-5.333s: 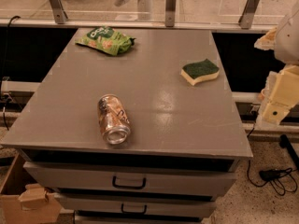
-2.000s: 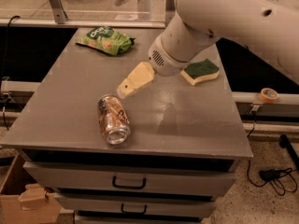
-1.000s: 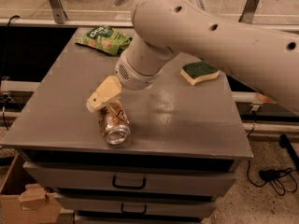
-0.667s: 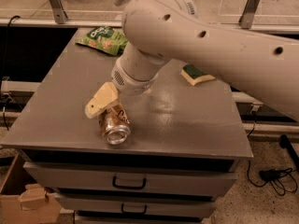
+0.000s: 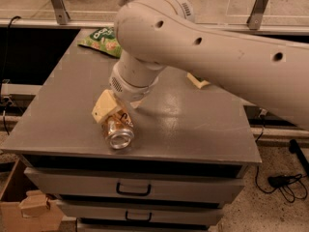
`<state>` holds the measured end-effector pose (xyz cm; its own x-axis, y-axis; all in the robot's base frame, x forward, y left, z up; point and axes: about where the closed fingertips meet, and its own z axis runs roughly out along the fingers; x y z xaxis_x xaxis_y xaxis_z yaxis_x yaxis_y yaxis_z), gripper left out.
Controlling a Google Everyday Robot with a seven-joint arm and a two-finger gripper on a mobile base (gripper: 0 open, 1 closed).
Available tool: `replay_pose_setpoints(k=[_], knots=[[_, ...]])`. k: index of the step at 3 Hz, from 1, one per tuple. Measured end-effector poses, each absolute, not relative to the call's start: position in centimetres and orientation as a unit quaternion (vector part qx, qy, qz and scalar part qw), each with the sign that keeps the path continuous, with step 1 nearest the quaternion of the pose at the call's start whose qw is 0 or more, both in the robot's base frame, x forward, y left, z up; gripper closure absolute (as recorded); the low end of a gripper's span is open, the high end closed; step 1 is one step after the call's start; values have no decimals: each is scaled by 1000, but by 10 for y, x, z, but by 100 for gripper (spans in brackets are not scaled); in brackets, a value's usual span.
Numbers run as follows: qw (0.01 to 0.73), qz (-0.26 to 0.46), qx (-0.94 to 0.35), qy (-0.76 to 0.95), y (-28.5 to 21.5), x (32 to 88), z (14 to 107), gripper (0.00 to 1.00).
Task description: Move orange can near sponge
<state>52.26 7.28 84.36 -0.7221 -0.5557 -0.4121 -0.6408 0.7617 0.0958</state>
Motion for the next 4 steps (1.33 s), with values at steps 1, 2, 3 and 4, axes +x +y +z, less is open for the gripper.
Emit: replay_pose_setpoints(k=[1, 2, 3, 4], knots=[[187, 110, -325, 920, 72, 525, 846, 73], [187, 110, -325, 920, 72, 525, 849, 95], [187, 110, -325, 920, 72, 525, 850, 100], [187, 110, -325, 920, 72, 525, 850, 100]])
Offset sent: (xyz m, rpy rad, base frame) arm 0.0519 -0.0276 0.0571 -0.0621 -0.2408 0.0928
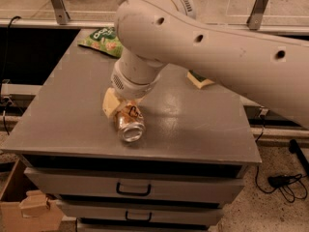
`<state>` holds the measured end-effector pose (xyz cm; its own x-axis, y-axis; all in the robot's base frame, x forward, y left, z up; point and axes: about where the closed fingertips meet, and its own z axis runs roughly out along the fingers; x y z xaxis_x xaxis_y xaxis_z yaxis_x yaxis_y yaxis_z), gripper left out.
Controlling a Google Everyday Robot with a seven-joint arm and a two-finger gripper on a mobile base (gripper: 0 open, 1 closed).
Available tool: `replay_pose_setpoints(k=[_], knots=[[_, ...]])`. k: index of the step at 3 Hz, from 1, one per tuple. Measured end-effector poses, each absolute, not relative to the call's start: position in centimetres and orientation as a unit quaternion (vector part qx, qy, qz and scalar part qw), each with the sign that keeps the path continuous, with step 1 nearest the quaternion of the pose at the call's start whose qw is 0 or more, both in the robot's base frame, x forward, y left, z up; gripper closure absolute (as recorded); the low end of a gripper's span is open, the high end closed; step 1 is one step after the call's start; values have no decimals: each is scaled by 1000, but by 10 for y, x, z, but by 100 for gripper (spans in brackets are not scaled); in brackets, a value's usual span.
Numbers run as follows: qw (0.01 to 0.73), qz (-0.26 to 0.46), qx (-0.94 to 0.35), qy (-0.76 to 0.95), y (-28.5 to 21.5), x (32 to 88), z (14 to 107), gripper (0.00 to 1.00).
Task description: Move orange can near sponge
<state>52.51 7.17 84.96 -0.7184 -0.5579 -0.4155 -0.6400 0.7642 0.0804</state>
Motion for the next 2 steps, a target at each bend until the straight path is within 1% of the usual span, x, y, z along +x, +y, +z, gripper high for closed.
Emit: replay_pose_setpoints(k=[1, 2], knots=[[199, 118, -321, 918, 68, 526, 854, 100], [218, 139, -329, 908, 52, 533, 892, 100]])
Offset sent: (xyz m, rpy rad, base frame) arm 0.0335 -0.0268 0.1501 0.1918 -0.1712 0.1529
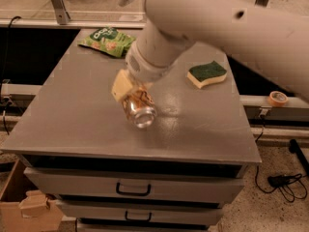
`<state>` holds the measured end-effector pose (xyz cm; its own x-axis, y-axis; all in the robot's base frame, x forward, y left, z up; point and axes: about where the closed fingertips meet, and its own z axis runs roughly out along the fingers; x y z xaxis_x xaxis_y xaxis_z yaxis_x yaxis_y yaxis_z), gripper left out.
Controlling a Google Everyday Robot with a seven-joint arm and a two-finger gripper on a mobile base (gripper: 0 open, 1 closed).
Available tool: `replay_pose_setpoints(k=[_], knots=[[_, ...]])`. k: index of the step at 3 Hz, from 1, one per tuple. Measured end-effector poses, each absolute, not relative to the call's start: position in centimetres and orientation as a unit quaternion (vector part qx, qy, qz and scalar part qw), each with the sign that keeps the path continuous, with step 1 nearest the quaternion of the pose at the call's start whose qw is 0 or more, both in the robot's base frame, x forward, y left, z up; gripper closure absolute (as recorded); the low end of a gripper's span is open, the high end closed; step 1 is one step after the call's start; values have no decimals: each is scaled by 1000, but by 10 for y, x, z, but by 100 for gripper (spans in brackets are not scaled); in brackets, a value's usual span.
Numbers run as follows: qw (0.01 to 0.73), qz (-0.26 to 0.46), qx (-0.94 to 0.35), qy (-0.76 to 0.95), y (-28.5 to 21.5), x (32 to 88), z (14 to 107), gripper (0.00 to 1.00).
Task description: Move orange can near sponge
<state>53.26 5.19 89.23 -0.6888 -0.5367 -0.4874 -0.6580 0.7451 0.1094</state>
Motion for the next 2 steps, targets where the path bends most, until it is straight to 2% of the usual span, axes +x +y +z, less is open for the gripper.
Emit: replay_pose_setpoints(k=[1, 2], knots=[[280, 187, -345, 876, 34, 552, 964, 100], [318, 198, -379, 846, 39, 553, 1003, 100]])
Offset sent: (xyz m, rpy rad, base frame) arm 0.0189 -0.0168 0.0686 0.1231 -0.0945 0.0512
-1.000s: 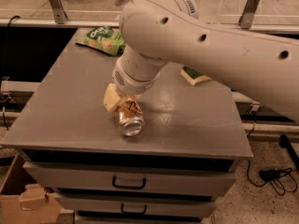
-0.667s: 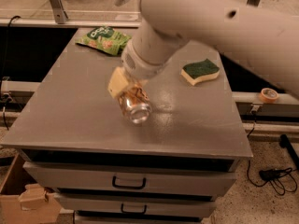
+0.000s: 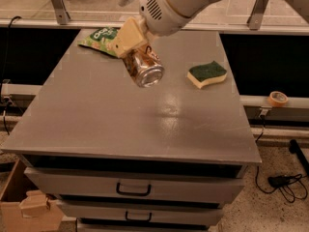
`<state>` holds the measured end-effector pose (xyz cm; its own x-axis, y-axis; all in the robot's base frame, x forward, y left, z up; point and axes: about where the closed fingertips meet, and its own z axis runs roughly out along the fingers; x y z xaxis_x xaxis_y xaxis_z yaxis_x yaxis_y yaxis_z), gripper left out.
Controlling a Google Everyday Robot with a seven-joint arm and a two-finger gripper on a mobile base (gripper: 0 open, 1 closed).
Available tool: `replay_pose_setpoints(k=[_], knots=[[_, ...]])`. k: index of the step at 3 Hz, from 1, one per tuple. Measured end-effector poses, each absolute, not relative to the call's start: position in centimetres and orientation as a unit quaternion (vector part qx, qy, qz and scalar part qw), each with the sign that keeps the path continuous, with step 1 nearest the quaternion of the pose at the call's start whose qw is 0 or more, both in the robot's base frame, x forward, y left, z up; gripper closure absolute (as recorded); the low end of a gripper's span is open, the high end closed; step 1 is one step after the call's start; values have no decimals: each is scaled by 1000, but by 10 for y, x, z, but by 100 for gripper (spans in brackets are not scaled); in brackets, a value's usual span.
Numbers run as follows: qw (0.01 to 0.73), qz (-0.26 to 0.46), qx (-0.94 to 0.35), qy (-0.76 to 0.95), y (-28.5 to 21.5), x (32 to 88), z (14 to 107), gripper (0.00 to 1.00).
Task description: Move orange can near sponge
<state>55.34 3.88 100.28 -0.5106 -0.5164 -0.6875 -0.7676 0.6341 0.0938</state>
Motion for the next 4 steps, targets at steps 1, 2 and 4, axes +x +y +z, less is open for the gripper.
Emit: replay_pose_setpoints(k=[1, 2, 4], knots=[[314, 194, -381, 848, 38, 552, 998, 100], [345, 188, -403, 827, 27, 569, 1025, 100], [295, 229, -509, 776, -9, 646, 982, 100]])
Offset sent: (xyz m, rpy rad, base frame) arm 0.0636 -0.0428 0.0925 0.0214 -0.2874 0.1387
